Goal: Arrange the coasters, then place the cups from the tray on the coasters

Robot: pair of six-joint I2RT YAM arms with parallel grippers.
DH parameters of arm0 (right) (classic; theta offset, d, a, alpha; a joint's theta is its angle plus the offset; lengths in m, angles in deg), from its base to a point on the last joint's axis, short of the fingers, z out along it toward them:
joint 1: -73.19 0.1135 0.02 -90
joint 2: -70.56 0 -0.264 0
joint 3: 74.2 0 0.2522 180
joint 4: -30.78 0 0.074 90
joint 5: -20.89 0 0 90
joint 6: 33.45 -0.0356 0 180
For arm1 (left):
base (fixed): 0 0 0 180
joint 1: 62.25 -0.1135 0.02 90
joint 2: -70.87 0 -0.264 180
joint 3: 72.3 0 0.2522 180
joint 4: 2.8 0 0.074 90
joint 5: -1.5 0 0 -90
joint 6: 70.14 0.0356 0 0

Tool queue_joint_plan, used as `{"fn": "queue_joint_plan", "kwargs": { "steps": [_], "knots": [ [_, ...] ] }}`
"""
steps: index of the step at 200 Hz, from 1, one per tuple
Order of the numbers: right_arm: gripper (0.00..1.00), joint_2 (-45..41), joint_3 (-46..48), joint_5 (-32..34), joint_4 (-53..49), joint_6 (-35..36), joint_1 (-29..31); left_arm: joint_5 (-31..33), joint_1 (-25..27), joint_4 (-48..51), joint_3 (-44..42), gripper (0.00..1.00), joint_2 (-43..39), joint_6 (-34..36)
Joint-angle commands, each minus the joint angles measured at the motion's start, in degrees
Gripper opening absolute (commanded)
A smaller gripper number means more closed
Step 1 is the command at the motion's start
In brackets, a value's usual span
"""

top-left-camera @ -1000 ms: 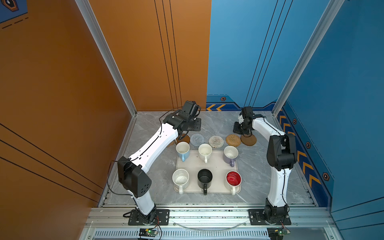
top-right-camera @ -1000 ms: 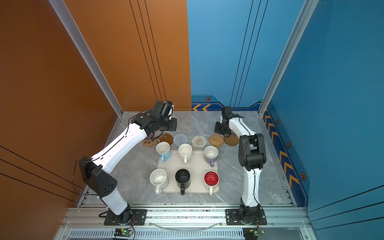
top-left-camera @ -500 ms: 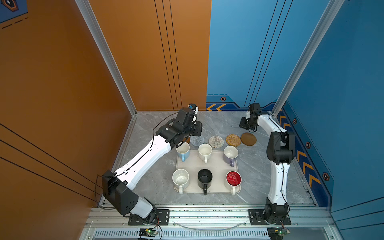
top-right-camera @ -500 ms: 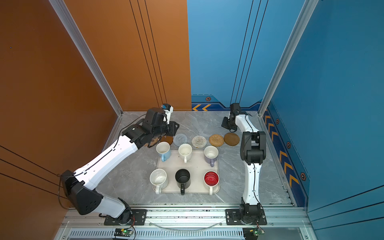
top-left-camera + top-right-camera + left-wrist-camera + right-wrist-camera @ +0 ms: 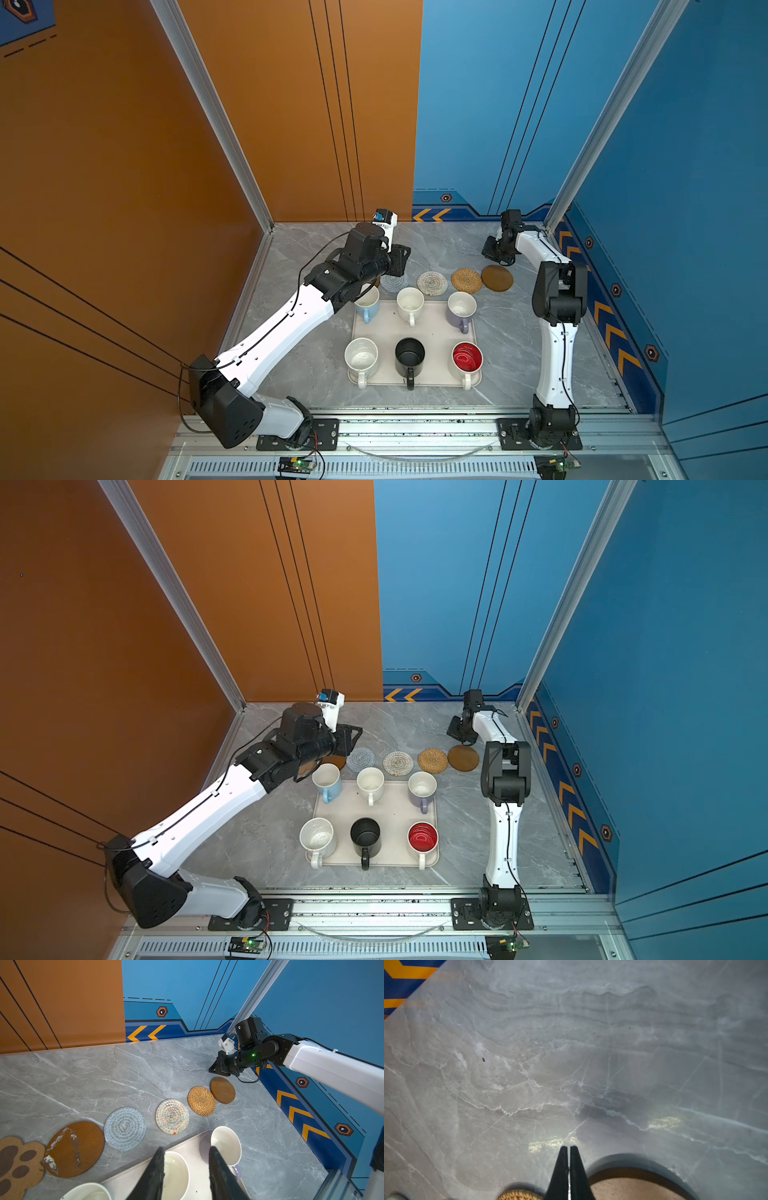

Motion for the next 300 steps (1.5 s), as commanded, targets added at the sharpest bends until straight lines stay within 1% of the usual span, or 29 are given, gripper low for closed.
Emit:
{"fn": "queue_joint_plan", "kwargs": {
  "steps": [1, 96, 100, 120, 176, 208, 244, 248, 279, 289, 300],
  "knots": [
    [0.0, -0.6, 2.2, 1.9, 0.3, -0.4, -0.3, -1.3, 0.5, -2.8, -0.3, 0.37, -0.8, -0.4],
    [0.0, -5.0, 9.0, 3.2, 0.4, 0.5, -2.1, -0.7, 1.3, -3.1, -2.0, 0.37, -2.4, -1.2],
    [0.0, -5.3, 10.6, 3.3, 0.4, 0.5, -2.1, -0.7, 1.2, -3.1, -2.1, 0.37, -2.4, -1.2],
    [0.0, -6.2, 12.1, 3.2, 0.7, 0.6, -2.2, -0.7, 1.3, -3.2, -2.1, 0.37, -2.7, -1.1],
    [0.0, -7.8, 13.5, 2.6, 1.1, 0.2, -2.1, -0.1, 1.5, -3.5, -3.3, 0.37, -3.8, -1.0],
    [0.0, -10.3, 14.4, 2.9, 1.1, 0.2, -2.0, 0.8, 1.4, -4.1, -4.2, 0.37, -4.7, -0.6],
    [0.0, -15.3, 15.8, 2.7, 0.8, 0.5, -1.7, 2.6, 1.4, -3.0, -5.2, 0.38, -6.9, 0.1],
    [0.0, -17.6, 16.0, 2.6, 0.9, 0.5, -1.7, 2.9, 1.4, -2.9, -5.4, 0.38, -7.2, 0.2],
    [0.0, -25.5, 18.5, 1.5, 0.5, 1.3, -0.1, 4.6, 1.4, -1.2, -6.9, 0.43, -9.0, 0.9],
    [0.07, -28.5, 19.8, 1.7, 0.4, 1.6, 0.9, 5.2, 1.4, -0.6, -7.7, 0.46, -9.6, 1.0],
    [0.11, -31.8, 21.4, 2.5, 0.4, 1.9, 2.6, 5.8, 1.4, 0.1, -8.7, 0.47, -10.4, 1.1]
  ]
}}
